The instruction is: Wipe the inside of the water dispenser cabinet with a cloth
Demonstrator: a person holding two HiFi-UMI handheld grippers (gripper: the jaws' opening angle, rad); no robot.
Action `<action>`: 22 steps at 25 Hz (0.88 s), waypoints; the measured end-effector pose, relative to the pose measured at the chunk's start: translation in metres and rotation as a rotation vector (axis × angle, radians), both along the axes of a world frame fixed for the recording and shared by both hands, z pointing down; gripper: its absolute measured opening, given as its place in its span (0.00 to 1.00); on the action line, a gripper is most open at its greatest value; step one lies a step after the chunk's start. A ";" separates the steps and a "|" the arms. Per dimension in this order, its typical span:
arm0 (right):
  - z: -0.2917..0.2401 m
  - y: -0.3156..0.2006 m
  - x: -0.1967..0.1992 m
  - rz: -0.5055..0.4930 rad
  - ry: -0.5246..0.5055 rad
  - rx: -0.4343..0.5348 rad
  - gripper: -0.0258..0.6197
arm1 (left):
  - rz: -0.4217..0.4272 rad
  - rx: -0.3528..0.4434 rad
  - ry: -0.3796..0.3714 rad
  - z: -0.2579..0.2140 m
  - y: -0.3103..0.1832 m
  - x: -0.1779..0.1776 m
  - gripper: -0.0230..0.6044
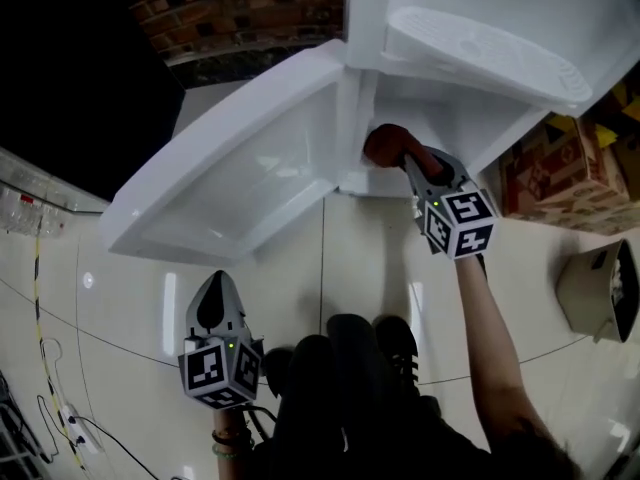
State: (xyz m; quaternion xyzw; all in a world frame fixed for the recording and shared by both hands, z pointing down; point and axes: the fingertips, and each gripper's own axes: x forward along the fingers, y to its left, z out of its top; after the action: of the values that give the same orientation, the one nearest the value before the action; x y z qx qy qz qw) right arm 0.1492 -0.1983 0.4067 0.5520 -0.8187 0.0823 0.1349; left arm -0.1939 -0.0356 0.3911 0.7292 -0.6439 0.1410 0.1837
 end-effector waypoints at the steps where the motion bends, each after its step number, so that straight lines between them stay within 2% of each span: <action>1: -0.001 -0.007 0.004 0.003 0.001 0.000 0.16 | 0.017 0.003 -0.006 -0.001 -0.005 0.008 0.04; 5: 0.002 -0.037 0.010 0.015 -0.027 -0.011 0.16 | 0.112 0.020 -0.063 -0.006 -0.021 0.044 0.04; 9: 0.023 -0.061 -0.010 -0.008 -0.068 -0.051 0.16 | 0.171 -0.013 -0.156 0.005 -0.024 0.045 0.04; 14: 0.039 -0.079 -0.025 0.003 -0.109 -0.076 0.16 | 0.170 -0.055 -0.147 0.020 -0.029 0.037 0.04; 17: 0.044 -0.084 -0.006 0.078 -0.096 -0.094 0.16 | 0.161 -0.060 -0.138 0.022 -0.033 0.036 0.04; 22: 0.049 -0.077 0.070 0.310 -0.053 -0.135 0.16 | 0.164 -0.057 -0.113 0.024 -0.033 0.038 0.04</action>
State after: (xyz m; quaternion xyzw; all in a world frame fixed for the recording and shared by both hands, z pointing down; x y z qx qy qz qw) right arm 0.2189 -0.2749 0.4560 0.6590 -0.7196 0.1716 0.1357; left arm -0.1558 -0.0689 0.4156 0.7648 -0.5870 0.2147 0.1559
